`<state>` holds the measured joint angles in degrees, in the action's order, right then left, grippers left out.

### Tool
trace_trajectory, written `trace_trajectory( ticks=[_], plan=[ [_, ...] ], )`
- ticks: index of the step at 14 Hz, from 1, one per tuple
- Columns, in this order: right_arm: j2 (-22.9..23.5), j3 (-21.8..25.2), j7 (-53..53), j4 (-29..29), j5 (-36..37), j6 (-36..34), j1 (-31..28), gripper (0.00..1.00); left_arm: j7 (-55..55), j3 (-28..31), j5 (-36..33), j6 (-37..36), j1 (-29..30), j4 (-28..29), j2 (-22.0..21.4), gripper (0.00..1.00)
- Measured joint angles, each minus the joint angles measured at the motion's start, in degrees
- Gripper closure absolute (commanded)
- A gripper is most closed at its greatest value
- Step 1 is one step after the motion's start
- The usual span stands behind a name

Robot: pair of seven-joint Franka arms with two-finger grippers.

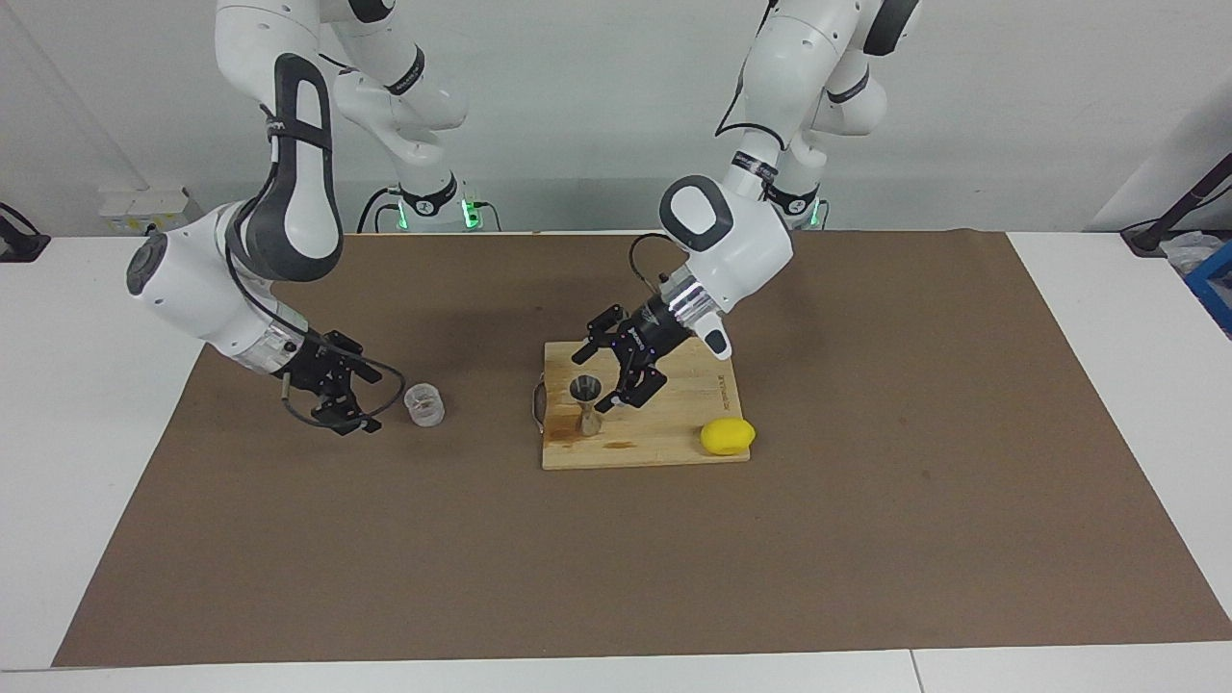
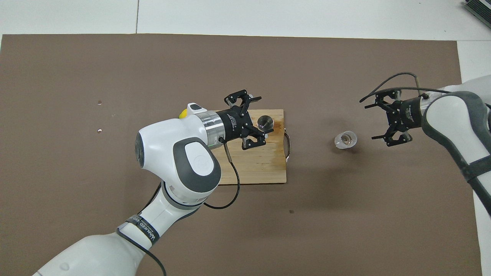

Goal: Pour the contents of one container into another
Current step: 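Withdraw the left gripper while the right gripper reaches the glass cup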

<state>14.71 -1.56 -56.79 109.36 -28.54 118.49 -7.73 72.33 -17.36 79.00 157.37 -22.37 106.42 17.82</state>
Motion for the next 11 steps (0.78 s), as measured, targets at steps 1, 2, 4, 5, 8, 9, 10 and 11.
trace_trajectory(
  ticks=[1, 2, 4, 5, 8, 9, 10, 11],
  plan=[
    [0.5, 0.0, 0.0, 0.4, -0.1, 0.3, -0.2, 0.00, 0.0, 0.1, -1.0, -2.2, 1.3, 0.2, -1.7, 0.00],
    [1.0, 0.0, 0.0, 0.7, -0.5, 0.7, -0.6, 0.00, 0.2, 0.2, -3.0, -5.4, 3.2, 0.6, -3.5, 0.00],
    [2.8, 0.0, 1.0, 1.1, -3.5, 0.9, -1.4, 0.00, 1.0, 0.4, -11.4, -13.2, 7.7, 1.3, -7.6, 0.00],
    [3.8, 0.0, 1.7, 1.1, -4.7, 1.1, -1.7, 0.00, 1.4, 0.6, -17.0, -16.4, 9.6, 1.4, -9.3, 0.00],
    [5.9, -0.1, 2.3, 1.6, -5.3, 1.6, -1.7, 0.00, 1.6, 0.9, -31.4, -20.3, 13.5, 1.3, -12.0, 0.00],
    [6.0, -0.3, 2.3, 2.1, -5.3, 1.6, -1.5, 0.00, 1.6, 0.9, -37.5, -20.4, 14.6, 1.0, -12.6, 0.00],
    [6.0, -0.4, 2.3, 2.5, -5.7, 1.6, -1.4, 0.00, 1.7, 1.0, -43.5, -20.4, 15.7, 0.8, -13.5, 0.00],
    [6.0, -0.4, 2.3, 2.9, -6.4, 1.6, -1.3, 0.00, 1.8, 1.0, -48.2, -21.0, 17.0, 0.7, -14.4, 0.00]
  ],
)
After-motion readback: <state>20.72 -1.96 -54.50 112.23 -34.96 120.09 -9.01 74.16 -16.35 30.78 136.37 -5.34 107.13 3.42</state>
